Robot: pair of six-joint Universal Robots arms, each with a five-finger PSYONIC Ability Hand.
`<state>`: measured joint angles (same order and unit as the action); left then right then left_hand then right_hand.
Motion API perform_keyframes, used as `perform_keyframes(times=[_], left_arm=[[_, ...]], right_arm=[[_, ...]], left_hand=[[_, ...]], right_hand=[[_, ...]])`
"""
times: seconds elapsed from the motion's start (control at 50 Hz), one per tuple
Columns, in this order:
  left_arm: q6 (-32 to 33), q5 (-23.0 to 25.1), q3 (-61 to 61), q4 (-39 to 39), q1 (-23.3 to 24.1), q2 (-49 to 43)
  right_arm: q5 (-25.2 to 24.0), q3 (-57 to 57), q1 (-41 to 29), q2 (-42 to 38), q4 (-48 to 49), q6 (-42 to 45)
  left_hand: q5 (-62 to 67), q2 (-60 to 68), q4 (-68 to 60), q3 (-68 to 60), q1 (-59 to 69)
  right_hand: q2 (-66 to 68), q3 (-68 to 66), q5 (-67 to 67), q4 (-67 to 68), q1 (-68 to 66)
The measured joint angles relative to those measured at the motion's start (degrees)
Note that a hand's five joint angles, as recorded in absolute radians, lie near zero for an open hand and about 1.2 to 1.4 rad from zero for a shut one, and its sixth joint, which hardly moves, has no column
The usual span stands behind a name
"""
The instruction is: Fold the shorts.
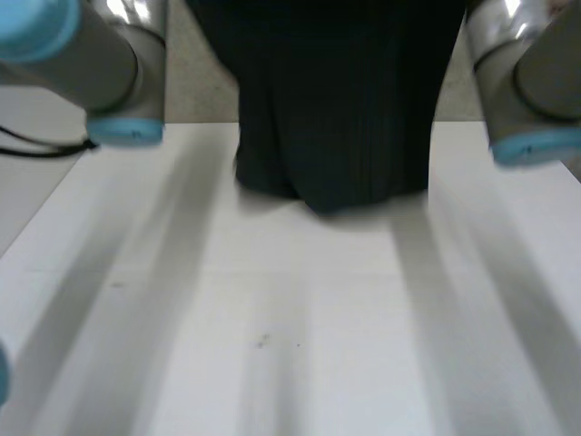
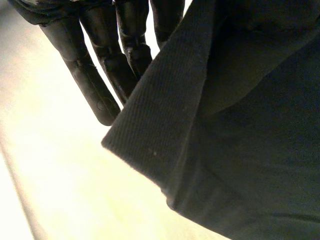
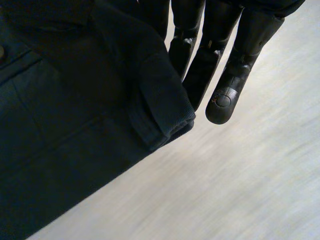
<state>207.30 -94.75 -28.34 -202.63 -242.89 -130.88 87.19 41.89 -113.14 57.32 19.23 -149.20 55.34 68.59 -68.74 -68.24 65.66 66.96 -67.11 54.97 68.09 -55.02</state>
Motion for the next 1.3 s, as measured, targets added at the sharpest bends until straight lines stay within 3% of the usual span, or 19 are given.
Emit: perform_keyframes(times=[0.06, 0.12, 0.22, 0.4, 0.58, 0.68, 0.94, 1.06, 1.18, 1.3], left_arm=[[-4.5, -0.4, -3.4, -6.2, -1.3, 4.2], [-8.5, -0.8, -8.3, -8.2, -3.3, 7.5], [-11.7, -0.8, -18.1, -5.2, -5.8, 9.5], [-10.8, -0.3, -33.9, -2.8, -5.9, 6.4], [-4.9, -0.8, -45.8, -1.5, -4.5, -3.9], [-0.6, -1.1, -48.9, 1.1, -4.3, -5.2], [4.8, -1.1, -61.5, 10.5, -4.7, 12.7], [10.7, -1.0, -66.3, 21.8, -4.4, 21.4], [22.7, -0.5, -72.3, 40.8, -4.4, 30.6], [26.4, 1.0, -74.0, 42.0, -4.3, 33.9]], right_arm=[[0.2, 3.2, 0.1, 4.2, 10.8, -1.9], [0.2, 6.0, 0.2, 6.5, 13.9, -3.4], [-0.2, 8.2, 0.1, 4.8, 3.7, -4.4], [-2.5, 11.5, -0.1, -3.2, -9.3, -3.9], [-3.6, 18.3, -2.7, -15.3, -15.1, 0.3], [-3.2, 20.0, -3.0, -16.8, -17.9, 2.2], [-2.8, 30.9, -2.2, -1.3, -31.7, 4.2], [-3.8, 34.9, -2.2, 4.9, -42.8, 7.5], [-5.1, 41.3, -1.9, 11.0, -58.7, 18.7], [-6.1, 44.1, -0.5, 14.1, -60.0, 23.0]], left_hand=[[0.0, 0.0, 0.0, 0.0, 0.0], [0.0, 0.0, 0.0, 0.0, 0.0], [0.0, 0.0, 0.0, 0.0, 0.0], [0.0, 0.1, -0.2, 0.0, 0.0], [1.1, 0.1, -0.2, 0.0, 0.0], [1.1, 0.1, -0.2, 0.0, 0.0], [1.1, 0.1, -0.2, 0.0, 0.0], [1.1, 0.1, -0.2, 0.0, 0.0], [1.7, 0.1, -0.2, 0.0, 0.1], [-0.3, -2.9, 2.2, 2.9, -2.0]], right_hand=[[0.0, 0.0, 0.0, 0.0, 0.0], [0.0, 0.0, 0.0, 0.0, 0.0], [0.0, 0.0, 0.0, 0.0, 0.0], [0.0, 0.0, 0.0, 0.0, 0.0], [0.0, -0.6, 0.0, 0.0, 0.0], [0.0, -0.6, 0.0, 0.0, 0.0], [0.0, -0.6, 0.0, 0.0, 0.0], [0.0, -0.6, 0.0, 0.0, 0.0], [0.0, -0.6, 0.0, 0.0, 0.0], [0.0, -0.6, 0.0, 0.0, 0.0]])
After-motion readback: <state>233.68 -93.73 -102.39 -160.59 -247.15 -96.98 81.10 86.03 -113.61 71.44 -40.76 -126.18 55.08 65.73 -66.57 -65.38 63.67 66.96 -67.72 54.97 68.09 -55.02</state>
